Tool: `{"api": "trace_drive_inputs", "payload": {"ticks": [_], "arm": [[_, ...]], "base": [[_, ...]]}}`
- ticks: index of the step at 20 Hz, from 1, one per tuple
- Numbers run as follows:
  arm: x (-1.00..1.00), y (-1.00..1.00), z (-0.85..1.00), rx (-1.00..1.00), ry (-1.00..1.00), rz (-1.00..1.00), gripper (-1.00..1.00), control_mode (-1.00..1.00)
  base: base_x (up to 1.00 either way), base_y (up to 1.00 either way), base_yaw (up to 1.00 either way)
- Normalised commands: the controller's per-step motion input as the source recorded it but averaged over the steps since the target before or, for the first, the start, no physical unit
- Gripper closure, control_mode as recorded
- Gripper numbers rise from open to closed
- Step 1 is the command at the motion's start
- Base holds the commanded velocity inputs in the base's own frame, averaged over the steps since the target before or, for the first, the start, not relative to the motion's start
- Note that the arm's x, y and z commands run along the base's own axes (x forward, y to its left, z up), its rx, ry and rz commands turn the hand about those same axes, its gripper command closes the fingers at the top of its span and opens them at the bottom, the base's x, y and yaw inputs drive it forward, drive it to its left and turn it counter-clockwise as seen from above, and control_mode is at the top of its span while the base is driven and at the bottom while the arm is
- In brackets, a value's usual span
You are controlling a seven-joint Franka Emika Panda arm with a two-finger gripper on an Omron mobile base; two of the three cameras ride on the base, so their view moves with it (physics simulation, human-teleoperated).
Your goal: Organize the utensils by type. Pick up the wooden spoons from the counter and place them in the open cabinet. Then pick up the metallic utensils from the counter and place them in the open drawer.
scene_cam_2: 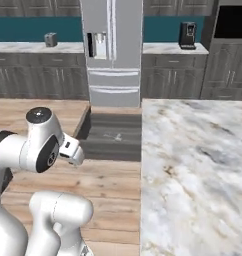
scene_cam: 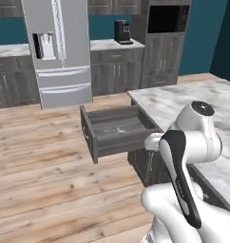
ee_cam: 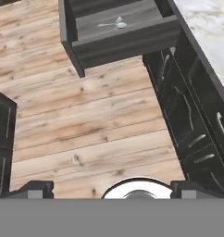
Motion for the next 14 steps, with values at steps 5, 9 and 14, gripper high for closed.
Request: {"api": "trace_drive_inputs", "payload": {"ticks": [5, 9, 14], "arm": [[0.0, 0.0, 0.0, 0.0, 0.0, 0.0, -1.0, 1.0], [0.0, 0.0, 0.0, 0.0, 0.0, 0.0, -1.0, 1.0], [0.0, 0.0, 0.0, 0.0, 0.0, 0.0, -1.0, 1.0]], "base": [[-0.71, 0.0, -0.55], [-0.63, 0.0, -0.58], [-0.61, 0.0, -0.55]]}}
